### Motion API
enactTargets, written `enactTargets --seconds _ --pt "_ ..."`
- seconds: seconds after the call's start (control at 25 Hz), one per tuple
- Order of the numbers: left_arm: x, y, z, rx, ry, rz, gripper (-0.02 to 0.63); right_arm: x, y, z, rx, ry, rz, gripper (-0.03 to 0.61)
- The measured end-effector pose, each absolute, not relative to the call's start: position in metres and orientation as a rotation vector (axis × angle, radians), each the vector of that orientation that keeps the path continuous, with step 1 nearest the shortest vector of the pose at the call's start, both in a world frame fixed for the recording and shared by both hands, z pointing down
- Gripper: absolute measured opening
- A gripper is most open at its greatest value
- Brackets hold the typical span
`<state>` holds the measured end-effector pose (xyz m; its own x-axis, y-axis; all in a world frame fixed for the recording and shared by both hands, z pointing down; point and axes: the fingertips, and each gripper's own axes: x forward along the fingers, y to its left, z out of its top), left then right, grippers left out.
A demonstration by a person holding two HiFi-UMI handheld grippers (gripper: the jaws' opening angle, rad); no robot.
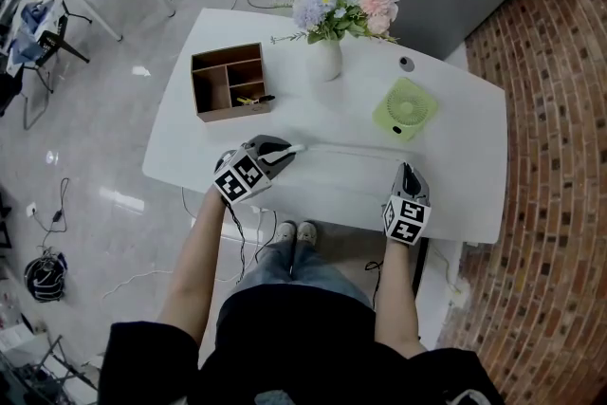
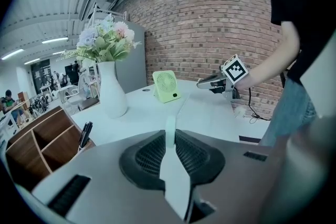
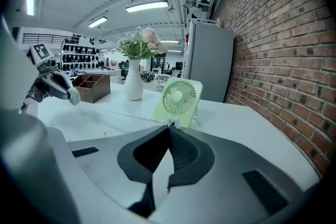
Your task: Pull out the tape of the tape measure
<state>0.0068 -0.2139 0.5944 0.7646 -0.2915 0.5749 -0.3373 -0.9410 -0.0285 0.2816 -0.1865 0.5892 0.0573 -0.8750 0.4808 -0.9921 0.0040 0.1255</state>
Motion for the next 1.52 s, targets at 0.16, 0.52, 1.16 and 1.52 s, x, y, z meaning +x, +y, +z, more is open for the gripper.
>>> enactTargets --seconds 0.16,0.52,1.16,1.52 --pt "0.001 -0.216 0.6 2.87 -0.513 0.937 0.071 0.297 -0.182 0.593 1.937 -1.824 0.373 0.002" --pt "-0.001 -0.216 0.606 2.857 -0.5 0.952 0.071 0.303 -0.18 0.6 1.931 -1.807 0.38 0.003" --pt "0.001 -0.213 0.63 2.855 -0.45 1.008 0.071 0.27 -0.196 0.623 1.784 -1.881 0.388 0.003" --pt "0.0 -0.213 0.653 2.821 -0.387 1.105 0.072 0.269 -0.2 0.652 1.726 -1.858 0.476 0.005"
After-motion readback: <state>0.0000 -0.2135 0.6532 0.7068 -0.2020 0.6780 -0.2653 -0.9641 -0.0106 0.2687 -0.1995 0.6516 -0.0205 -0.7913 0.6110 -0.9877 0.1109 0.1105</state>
